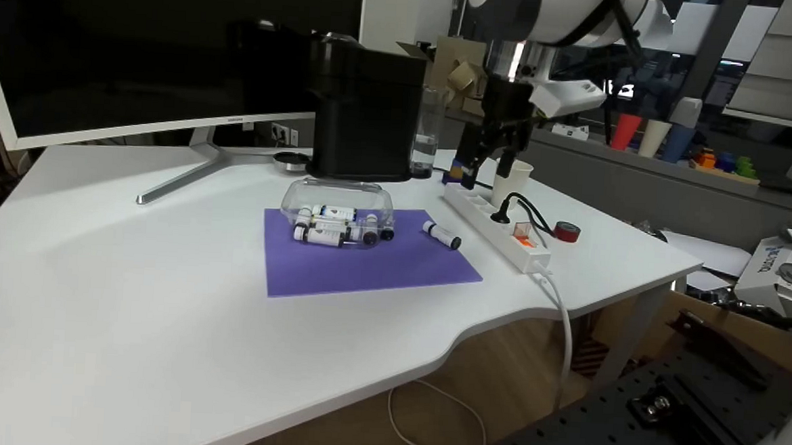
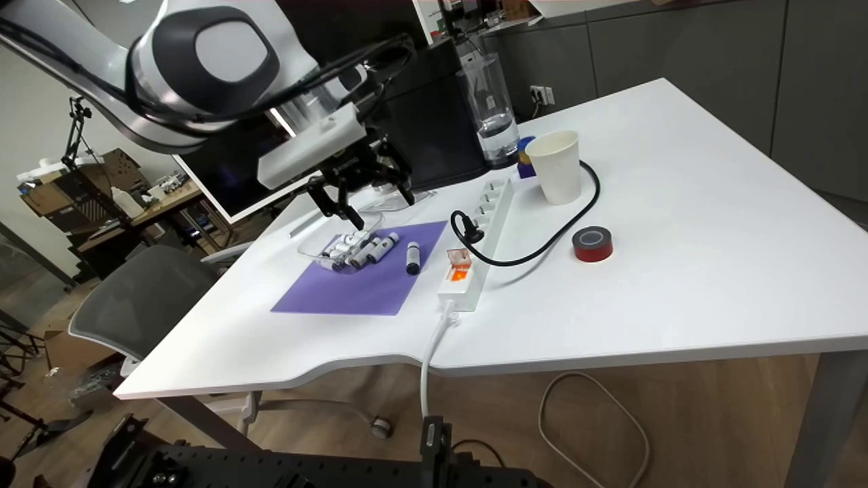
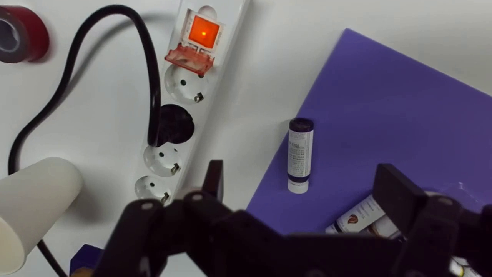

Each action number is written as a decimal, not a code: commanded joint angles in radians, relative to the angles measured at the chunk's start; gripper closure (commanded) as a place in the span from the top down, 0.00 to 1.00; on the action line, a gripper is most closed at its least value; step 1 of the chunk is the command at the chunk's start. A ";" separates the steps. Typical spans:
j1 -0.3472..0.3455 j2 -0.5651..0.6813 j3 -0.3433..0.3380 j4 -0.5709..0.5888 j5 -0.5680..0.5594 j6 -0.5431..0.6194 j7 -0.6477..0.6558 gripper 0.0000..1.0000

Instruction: Move a bottle from the mat to the container

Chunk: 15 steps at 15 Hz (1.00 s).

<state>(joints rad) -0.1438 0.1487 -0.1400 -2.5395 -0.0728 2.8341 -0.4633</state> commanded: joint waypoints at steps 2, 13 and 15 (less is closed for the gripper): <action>-0.063 0.171 0.078 0.101 0.052 0.077 -0.043 1.00; -0.140 0.370 0.176 0.228 0.014 0.126 0.002 0.75; -0.139 0.388 0.176 0.241 0.007 0.128 0.003 0.67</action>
<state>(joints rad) -0.2660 0.5034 0.0231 -2.3361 -0.0413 2.9572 -0.4873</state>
